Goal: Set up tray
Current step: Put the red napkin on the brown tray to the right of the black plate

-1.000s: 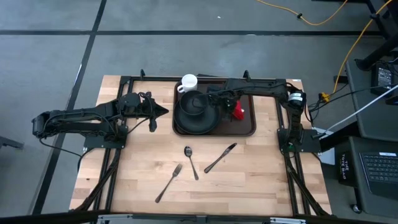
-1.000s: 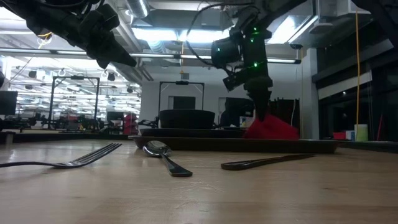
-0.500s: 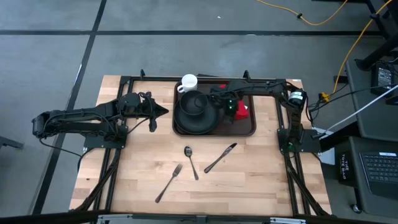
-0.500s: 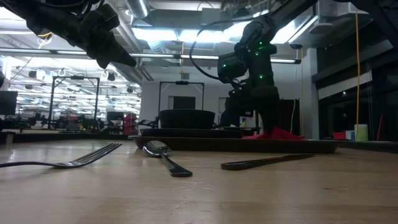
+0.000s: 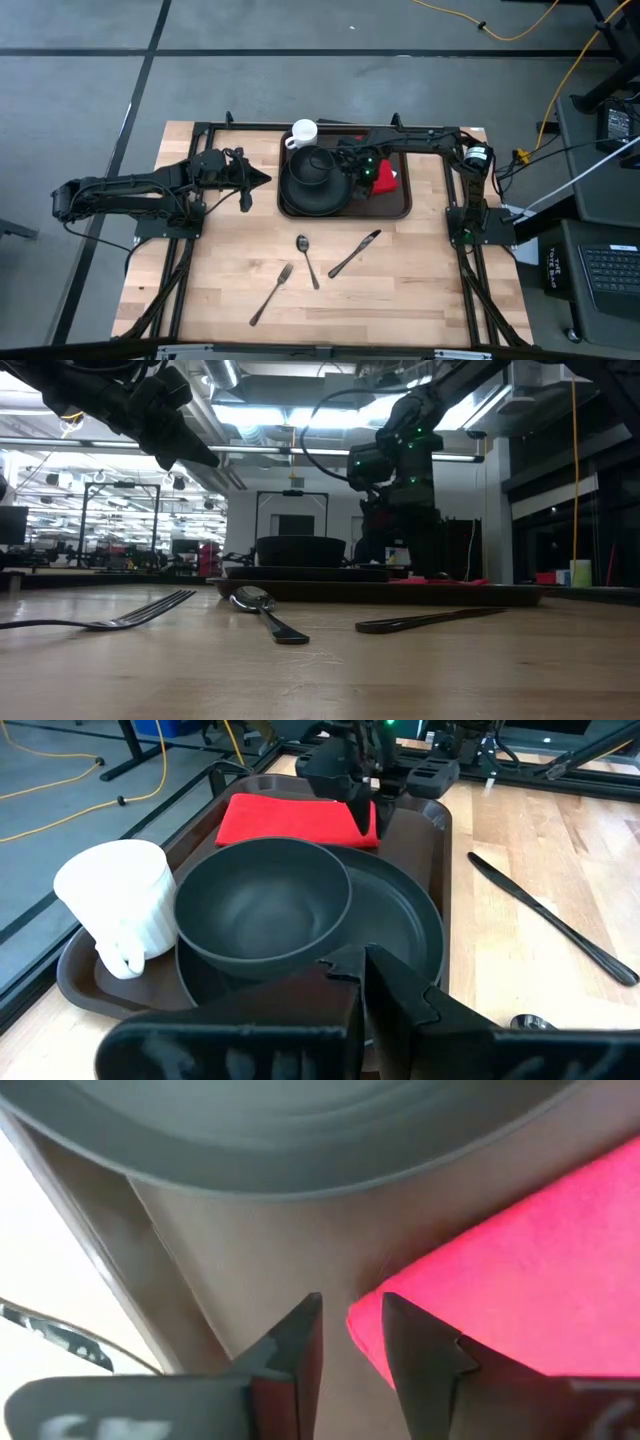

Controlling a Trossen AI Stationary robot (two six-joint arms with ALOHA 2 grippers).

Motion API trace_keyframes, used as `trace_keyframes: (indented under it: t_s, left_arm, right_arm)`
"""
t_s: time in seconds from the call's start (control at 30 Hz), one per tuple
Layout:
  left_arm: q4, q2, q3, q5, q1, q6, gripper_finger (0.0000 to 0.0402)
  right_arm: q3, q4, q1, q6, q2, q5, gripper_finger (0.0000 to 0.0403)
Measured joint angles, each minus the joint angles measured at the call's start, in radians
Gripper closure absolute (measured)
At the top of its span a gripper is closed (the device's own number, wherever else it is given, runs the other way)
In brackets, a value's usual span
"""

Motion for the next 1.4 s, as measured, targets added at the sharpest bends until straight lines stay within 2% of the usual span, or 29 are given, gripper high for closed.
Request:
trace_keyframes:
  t_s: [0.33, 0.5, 0.6, 0.67, 0.77, 0.9, 1.17, 1.4]
  left_arm:
    - [0.000, 0.000, 0.000, 0.000, 0.000, 0.000, 0.0396]
    - [0.000, 0.000, 0.000, 0.000, 0.000, 0.000, 0.0396]
    - [0.000, 0.000, 0.000, 0.000, 0.000, 0.000, 0.0396]
    - [0.000, 0.000, 0.000, 0.000, 0.000, 0.000, 0.0396]
    - [0.000, 0.000, 0.000, 0.000, 0.000, 0.000, 0.0396]
    - [0.000, 0.000, 0.000, 0.000, 0.000, 0.000, 0.0396]
    - [0.000, 0.000, 0.000, -0.001, 0.000, 0.035, 0.0396]
    - [0.001, 0.000, 0.000, -0.001, 0.000, 0.014, 0.0396]
  right_arm:
    - [0.065, -0.032, -0.043, -0.070, -0.004, 0.021, 0.0296]
    - [0.054, -0.075, -0.088, -0.074, -0.055, 0.046, 0.0300]
    - [0.034, -0.063, -0.115, -0.086, -0.098, 0.051, 0.0322]
    - [0.019, -0.050, -0.131, -0.086, -0.128, 0.051, 0.0351]
    - [-0.029, -0.005, -0.142, -0.089, -0.171, 0.087, 0.0393]
    - [-0.144, 0.002, -0.139, -0.092, -0.202, 0.193, 0.0397]
    - [-0.393, 0.241, -0.129, -0.099, -0.272, 0.168, 0.0399]
    - [-0.446, 0.296, -0.129, -0.066, -0.280, 0.169, 0.0401]
